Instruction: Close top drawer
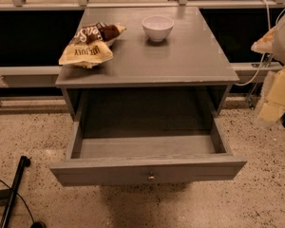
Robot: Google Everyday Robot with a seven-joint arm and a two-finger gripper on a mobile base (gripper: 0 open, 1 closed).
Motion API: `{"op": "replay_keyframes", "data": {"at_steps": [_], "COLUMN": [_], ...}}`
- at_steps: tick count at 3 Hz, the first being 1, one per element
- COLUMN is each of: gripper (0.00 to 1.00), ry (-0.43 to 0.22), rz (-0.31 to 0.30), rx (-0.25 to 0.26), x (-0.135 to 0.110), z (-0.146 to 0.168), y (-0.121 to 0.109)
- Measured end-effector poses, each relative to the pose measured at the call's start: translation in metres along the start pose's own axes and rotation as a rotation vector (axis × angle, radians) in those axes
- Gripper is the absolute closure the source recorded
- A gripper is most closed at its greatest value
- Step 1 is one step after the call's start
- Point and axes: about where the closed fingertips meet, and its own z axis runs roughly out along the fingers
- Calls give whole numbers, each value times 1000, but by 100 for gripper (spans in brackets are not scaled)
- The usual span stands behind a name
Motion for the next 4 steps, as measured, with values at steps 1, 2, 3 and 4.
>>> {"op": "replay_keyframes", "data": {"at_steps": [1,2,3,4], "gripper": [0,0,0,0], "ry": [0,-57,-213,-392], "rz": [0,-13,-11,26], "rx": [0,-23,-77,-82], "x": [0,-4,-9,-13], "z": [0,14,61,103], "y": [0,4,24,41]}}
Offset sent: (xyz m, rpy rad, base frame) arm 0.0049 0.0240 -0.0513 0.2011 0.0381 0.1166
